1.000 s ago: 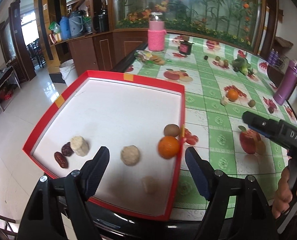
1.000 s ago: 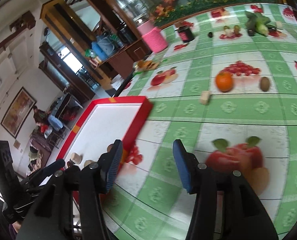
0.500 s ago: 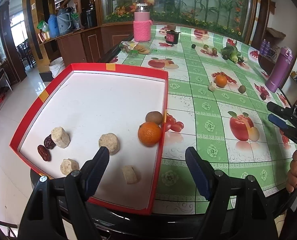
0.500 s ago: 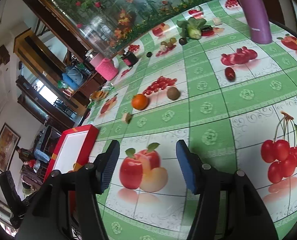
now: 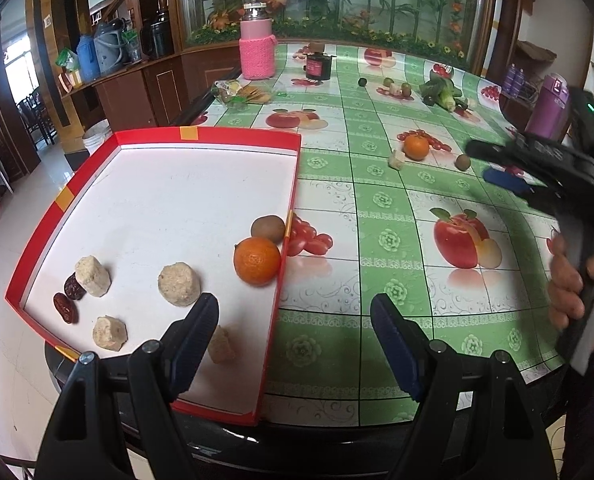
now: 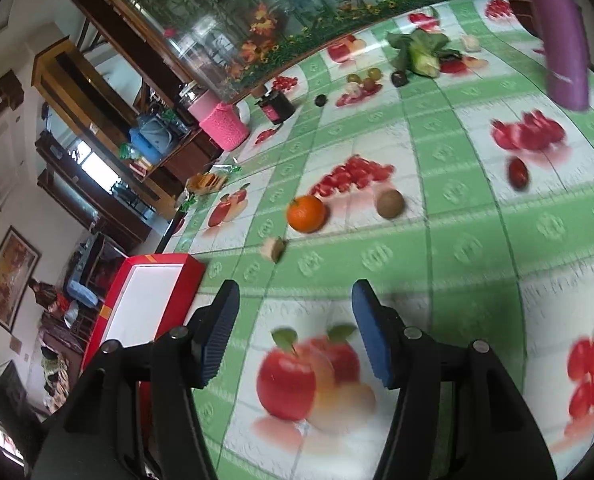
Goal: Organize fruits
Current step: 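Move both grippers back over the remaining foods on the tablecloth, then grasp the orange with the right gripper while the left grasps a beige cube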
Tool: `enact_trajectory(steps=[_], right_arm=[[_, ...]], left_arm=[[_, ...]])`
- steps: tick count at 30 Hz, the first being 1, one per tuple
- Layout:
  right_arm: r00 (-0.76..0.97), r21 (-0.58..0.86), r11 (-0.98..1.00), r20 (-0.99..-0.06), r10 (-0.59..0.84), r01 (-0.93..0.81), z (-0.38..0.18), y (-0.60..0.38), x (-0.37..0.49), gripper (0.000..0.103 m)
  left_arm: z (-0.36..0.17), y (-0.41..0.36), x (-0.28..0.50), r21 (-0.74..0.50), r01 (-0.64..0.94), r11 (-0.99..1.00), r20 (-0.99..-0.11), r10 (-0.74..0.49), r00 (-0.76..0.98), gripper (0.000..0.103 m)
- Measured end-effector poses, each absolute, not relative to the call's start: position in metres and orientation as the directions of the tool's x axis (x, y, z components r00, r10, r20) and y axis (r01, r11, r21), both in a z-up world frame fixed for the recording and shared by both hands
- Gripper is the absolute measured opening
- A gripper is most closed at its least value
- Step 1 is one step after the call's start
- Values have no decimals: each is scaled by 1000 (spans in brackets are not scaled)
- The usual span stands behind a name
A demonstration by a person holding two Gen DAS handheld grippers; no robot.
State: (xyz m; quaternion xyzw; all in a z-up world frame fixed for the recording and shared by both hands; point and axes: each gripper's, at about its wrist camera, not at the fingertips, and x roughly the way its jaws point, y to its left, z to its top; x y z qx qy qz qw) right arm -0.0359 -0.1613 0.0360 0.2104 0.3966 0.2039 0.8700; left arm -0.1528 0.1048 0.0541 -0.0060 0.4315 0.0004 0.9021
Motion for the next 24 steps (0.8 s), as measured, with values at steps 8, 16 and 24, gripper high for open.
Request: enact_trajectory(steps=[8, 16, 24], right_arm=[[644, 360, 915, -659, 388, -183, 38, -113, 25, 60], [644, 255, 955, -708, 292, -153, 18, -94, 47, 60], [613, 206, 964, -744, 267, -169, 12, -94, 53, 37]], left_arm=[[66, 102, -144, 8, -2, 1000, -761, 7, 649, 78], [63, 96, -126, 0, 6, 1000, -767, -4, 641, 78], [56, 80, -104, 18, 33, 999, -784, -6, 621, 78]])
